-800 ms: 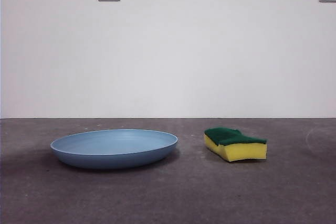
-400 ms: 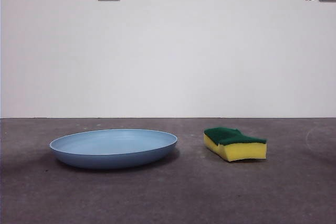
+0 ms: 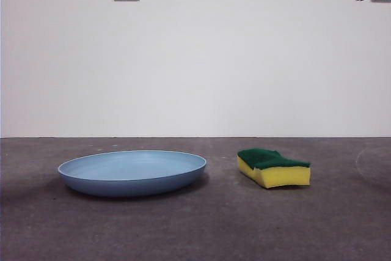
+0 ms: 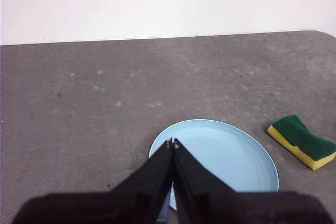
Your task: Pick up the plate,pick up the cloth,clean the plate with the cloth
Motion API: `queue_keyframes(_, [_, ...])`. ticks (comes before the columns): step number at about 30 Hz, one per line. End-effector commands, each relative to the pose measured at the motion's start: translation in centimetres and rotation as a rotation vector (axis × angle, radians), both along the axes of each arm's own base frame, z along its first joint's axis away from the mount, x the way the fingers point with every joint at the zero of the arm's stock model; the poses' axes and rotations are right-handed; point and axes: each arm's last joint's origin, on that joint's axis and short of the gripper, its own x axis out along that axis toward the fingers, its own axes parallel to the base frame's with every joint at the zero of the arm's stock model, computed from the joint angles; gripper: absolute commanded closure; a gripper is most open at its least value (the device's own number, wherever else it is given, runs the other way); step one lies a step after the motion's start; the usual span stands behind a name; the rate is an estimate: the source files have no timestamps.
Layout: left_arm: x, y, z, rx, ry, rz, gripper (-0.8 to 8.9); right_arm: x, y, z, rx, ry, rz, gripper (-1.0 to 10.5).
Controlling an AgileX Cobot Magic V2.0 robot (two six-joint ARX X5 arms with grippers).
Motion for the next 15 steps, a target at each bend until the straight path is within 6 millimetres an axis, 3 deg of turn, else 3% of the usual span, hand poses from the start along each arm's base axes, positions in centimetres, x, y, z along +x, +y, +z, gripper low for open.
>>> queue_keyframes(1, [0.0,0.0,-0.2,-0.003,0.009,-0.007,8.16,0.0,0.0,-0.1,0.01,0.0,-0.006,9.5])
queue_keyframes(10, [-0.1,1.3,-0.4,0.077,-0.038,0.065,8.16,0.0,0.0,-0.1,0.01,0.0,-0.006,9.5])
queue_keyframes(15, [0.1,2.3,-2.6,0.072,-0.049,0.148,8.16,0.0,0.0,-0.1,0.01,0.0,-0.006,9.5])
